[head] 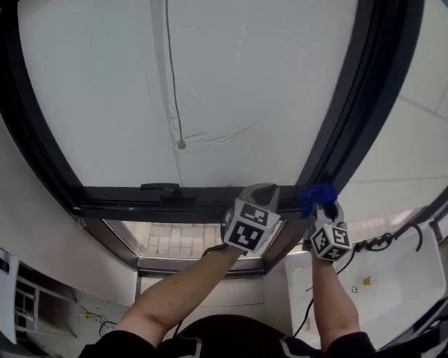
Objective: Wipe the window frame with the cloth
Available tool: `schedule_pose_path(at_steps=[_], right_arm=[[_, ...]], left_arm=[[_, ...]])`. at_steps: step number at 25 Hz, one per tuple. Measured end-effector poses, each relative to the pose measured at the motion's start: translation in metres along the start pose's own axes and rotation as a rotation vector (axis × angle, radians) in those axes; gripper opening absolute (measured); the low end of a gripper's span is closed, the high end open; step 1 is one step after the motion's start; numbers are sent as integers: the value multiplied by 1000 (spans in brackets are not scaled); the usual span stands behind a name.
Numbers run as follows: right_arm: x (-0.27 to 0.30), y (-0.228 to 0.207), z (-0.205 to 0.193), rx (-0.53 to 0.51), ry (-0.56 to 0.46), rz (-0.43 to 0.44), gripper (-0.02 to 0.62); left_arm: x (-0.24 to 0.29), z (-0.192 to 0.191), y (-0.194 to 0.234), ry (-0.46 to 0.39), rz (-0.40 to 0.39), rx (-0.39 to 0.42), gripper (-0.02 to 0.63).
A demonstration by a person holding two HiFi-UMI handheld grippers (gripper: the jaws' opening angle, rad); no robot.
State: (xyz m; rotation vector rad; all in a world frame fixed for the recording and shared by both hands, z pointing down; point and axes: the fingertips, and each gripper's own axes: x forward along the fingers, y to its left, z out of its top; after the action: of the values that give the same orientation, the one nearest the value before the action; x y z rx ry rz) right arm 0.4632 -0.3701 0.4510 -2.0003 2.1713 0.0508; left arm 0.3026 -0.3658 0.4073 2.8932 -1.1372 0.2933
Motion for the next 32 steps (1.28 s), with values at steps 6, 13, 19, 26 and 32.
schedule_pose_path(at_steps=[6,13,19,26,32], right_arm=[[-7,-6,-42,10,118,-30,87],[-11,-8,-71,62,173,-17,88],[-12,-11,-85,61,207,-12,89],[-12,-12,-91,75,216,-10,89],[-12,-11,-94,97,216,-15,88]], left_arm=[[0,0,0,-3,12,3,-6],[-2,-1,-4,0,5,15,-6],[-3,-8,-7,17,8,27,-6],[-8,-12,-6,22,21,26,-6],[-14,-14,-2,20,38,20,-6]])
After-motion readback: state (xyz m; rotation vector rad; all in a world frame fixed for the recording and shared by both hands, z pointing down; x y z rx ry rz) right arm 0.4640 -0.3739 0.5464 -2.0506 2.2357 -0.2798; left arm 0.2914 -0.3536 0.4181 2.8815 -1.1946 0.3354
